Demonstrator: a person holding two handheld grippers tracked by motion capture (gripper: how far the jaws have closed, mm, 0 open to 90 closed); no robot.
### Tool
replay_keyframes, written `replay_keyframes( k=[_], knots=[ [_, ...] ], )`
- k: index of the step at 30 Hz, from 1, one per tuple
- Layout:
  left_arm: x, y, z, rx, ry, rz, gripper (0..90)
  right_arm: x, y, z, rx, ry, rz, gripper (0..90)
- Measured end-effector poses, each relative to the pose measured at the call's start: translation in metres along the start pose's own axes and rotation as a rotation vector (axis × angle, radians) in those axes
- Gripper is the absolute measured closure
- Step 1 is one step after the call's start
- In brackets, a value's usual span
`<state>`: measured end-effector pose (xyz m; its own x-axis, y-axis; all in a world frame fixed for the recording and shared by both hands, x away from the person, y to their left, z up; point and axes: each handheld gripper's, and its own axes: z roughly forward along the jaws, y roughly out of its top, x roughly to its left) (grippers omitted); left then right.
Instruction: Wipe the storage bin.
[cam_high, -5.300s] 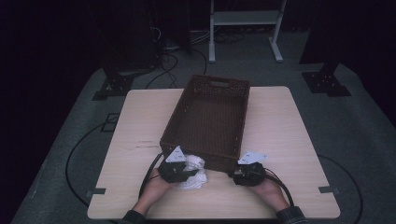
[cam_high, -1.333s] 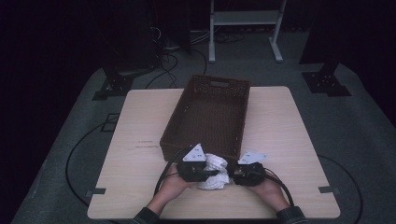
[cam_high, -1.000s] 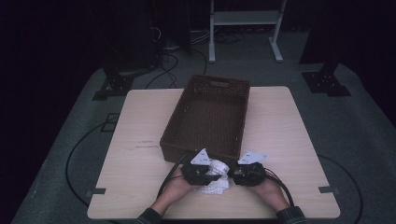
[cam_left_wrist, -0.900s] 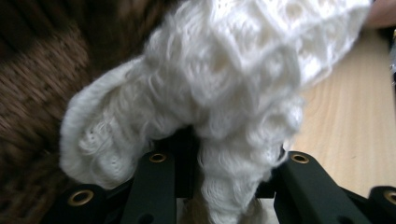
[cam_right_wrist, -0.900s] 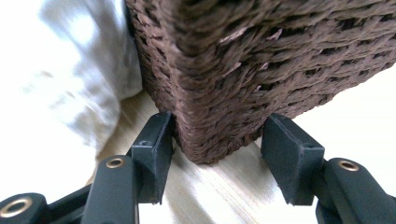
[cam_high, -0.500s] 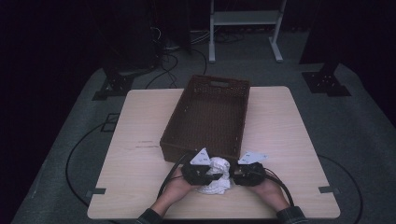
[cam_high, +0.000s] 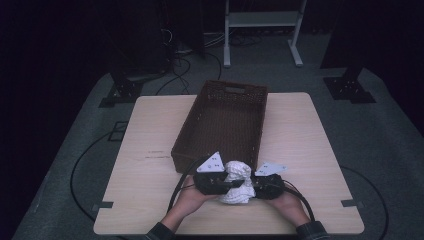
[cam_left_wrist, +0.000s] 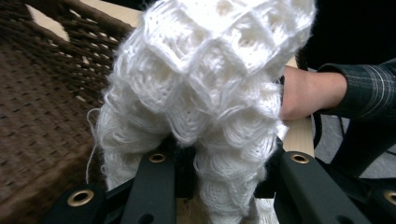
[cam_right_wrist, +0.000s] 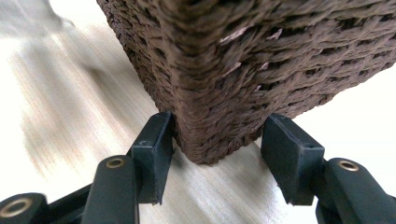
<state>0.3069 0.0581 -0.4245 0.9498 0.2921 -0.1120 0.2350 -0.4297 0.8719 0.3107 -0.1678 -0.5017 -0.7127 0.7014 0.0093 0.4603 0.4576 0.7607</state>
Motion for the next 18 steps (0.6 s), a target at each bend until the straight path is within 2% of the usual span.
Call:
replay_keyframes(
  k=[11, 18],
  knots=[
    [0.005, -0.011, 0.02, 0.069, -0.002, -0.012, 67.6, 0.0, 0.0, 0.0, 0.0, -0.001, 0.005, 43.4],
    [0.008, -0.019, 0.027, 0.091, 0.003, -0.021, 67.6, 0.0, 0.0, 0.0, 0.0, 0.0, 0.003, 43.4]
  ],
)
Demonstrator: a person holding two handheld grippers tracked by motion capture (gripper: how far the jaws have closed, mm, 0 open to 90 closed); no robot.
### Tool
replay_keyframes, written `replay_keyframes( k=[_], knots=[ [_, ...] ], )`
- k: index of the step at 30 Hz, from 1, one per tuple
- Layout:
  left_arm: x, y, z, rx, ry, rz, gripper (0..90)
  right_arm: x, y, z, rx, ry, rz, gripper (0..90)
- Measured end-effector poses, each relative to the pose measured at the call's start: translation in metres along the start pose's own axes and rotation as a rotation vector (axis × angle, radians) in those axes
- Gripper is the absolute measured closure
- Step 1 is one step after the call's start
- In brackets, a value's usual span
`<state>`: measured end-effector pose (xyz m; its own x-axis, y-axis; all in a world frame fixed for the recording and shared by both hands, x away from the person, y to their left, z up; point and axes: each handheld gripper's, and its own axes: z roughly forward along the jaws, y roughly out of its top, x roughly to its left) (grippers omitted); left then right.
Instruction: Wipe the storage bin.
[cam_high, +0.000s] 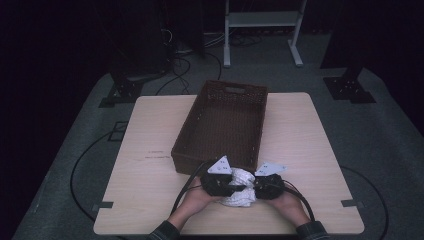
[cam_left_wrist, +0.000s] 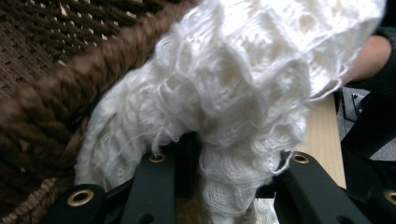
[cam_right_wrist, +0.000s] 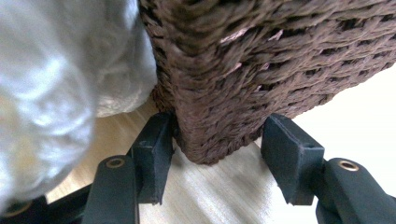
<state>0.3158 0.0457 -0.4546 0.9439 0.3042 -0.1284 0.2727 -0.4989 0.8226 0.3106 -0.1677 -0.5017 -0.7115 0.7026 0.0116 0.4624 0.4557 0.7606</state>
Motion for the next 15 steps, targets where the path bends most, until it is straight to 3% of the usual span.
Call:
replay_keyframes(
  k=[6, 10, 12, 15],
  knots=[
    [0.004, -0.009, 0.007, 0.042, 0.007, -0.013, 67.6, 0.0, 0.0, 0.0, 0.001, 0.0, 0.0, 43.4],
    [0.006, -0.018, 0.013, 0.095, 0.019, -0.022, 67.6, 0.0, 0.0, 0.0, 0.001, 0.0, -0.003, 43.4],
    [0.006, -0.021, 0.014, 0.081, 0.017, -0.044, 67.5, 0.0, 0.0, 0.0, 0.001, -0.001, -0.003, 43.4],
    [0.005, -0.021, 0.013, 0.078, 0.022, -0.03, 67.5, 0.0, 0.0, 0.0, 0.002, -0.001, -0.002, 43.4]
  ],
)
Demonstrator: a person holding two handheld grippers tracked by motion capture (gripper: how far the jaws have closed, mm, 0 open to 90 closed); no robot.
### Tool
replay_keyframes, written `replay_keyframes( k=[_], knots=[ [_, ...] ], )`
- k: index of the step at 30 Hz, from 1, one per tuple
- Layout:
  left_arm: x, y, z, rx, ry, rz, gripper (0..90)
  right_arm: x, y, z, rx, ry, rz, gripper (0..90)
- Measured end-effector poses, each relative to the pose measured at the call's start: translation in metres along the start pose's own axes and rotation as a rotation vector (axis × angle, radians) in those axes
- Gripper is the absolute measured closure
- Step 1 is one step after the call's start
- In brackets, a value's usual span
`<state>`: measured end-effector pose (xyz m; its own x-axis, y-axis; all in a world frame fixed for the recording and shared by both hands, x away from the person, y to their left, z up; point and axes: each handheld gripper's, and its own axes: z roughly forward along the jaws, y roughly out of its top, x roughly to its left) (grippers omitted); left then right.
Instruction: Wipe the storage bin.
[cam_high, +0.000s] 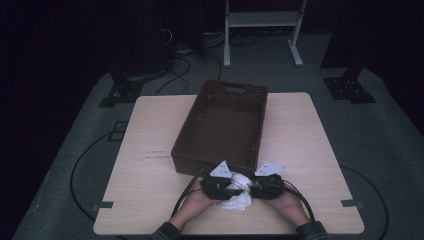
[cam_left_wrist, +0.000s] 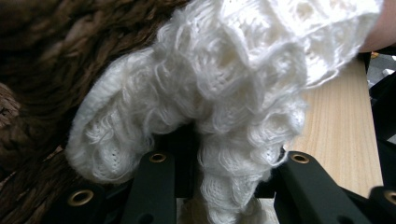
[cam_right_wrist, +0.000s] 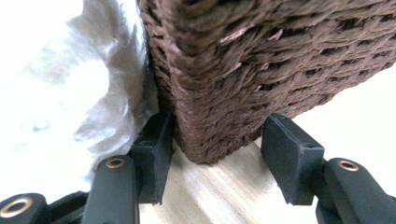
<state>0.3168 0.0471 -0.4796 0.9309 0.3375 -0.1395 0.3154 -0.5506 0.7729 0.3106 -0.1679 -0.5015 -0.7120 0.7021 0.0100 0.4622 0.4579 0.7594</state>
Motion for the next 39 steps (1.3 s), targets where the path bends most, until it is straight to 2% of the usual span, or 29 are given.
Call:
replay_keyframes(
  k=[8, 17, 23, 28, 32, 39],
  knots=[
    [-0.006, 0.0, -0.007, -0.023, 0.017, 0.018, 66.7, 0.0, 0.0, 0.0, -0.001, 0.0, -0.001, 43.4],
    [-0.01, 0.001, -0.018, -0.055, -0.004, 0.0, 67.9, 0.0, 0.0, 0.0, 0.0, 0.001, 0.002, 43.4],
    [-0.01, 0.0, -0.031, -0.056, -0.001, 0.008, 67.9, 0.0, 0.0, 0.0, 0.0, 0.0, 0.001, 43.4],
    [-0.009, -0.002, -0.044, -0.071, 0.011, -0.011, 67.9, 0.0, 0.0, 0.0, 0.001, -0.001, 0.001, 43.4],
    [-0.008, -0.004, -0.055, -0.072, 0.026, -0.011, 67.9, 0.0, 0.0, -0.001, 0.002, 0.002, -0.003, 43.5],
    [-0.003, -0.01, -0.071, -0.093, 0.047, -0.041, 67.7, -0.001, -0.002, -0.003, 0.004, 0.007, -0.002, 48.6]
  ],
)
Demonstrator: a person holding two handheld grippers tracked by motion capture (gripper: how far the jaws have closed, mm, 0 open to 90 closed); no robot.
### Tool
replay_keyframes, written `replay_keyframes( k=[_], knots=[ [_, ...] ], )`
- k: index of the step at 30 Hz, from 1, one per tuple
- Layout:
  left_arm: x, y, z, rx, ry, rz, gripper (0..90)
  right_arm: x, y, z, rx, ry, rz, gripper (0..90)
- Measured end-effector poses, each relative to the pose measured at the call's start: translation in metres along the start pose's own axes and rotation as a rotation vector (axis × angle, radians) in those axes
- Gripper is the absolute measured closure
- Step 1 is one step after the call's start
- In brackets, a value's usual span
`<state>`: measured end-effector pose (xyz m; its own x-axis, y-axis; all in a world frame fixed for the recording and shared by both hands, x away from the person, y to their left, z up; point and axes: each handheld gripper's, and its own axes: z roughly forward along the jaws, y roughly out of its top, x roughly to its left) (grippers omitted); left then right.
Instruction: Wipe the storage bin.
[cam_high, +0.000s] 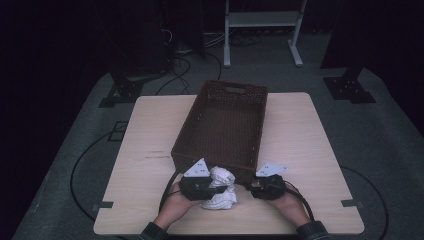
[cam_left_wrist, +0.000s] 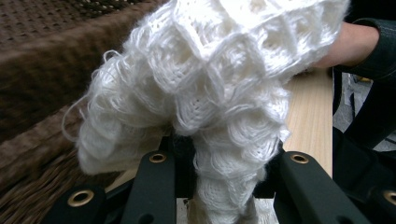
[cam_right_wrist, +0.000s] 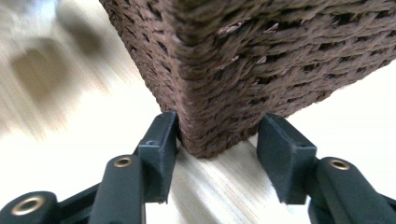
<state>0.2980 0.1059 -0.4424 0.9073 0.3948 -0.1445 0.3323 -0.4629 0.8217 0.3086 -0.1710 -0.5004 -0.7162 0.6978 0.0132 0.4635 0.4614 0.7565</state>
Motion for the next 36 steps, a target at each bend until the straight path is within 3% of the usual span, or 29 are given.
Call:
replay_keyframes(
  k=[7, 11, 14, 23, 28, 36],
  knots=[
    [0.004, -0.011, -0.018, -0.007, 0.034, -0.025, 67.7, -0.004, -0.001, -0.008, 0.023, 0.033, 0.03, 56.6],
    [0.008, -0.016, -0.028, -0.014, 0.059, -0.036, 67.7, -0.004, -0.003, -0.013, 0.03, 0.04, 0.024, 60.1],
    [0.01, -0.019, -0.035, -0.02, 0.079, -0.046, 67.6, -0.005, -0.004, -0.018, 0.026, 0.043, 0.025, 61.7],
    [0.013, -0.032, -0.051, -0.027, 0.117, -0.081, 67.4, -0.016, -0.006, -0.043, -0.027, 0.053, 0.08, 77.6],
    [0.014, -0.039, -0.06, -0.031, 0.133, -0.094, 67.3, -0.021, -0.007, -0.055, -0.043, 0.025, 0.042, 89.3],
    [0.013, -0.049, -0.075, -0.047, 0.148, -0.121, 66.8, -0.031, -0.001, -0.072, -0.097, 0.033, -0.006, 89.5]
  ],
)
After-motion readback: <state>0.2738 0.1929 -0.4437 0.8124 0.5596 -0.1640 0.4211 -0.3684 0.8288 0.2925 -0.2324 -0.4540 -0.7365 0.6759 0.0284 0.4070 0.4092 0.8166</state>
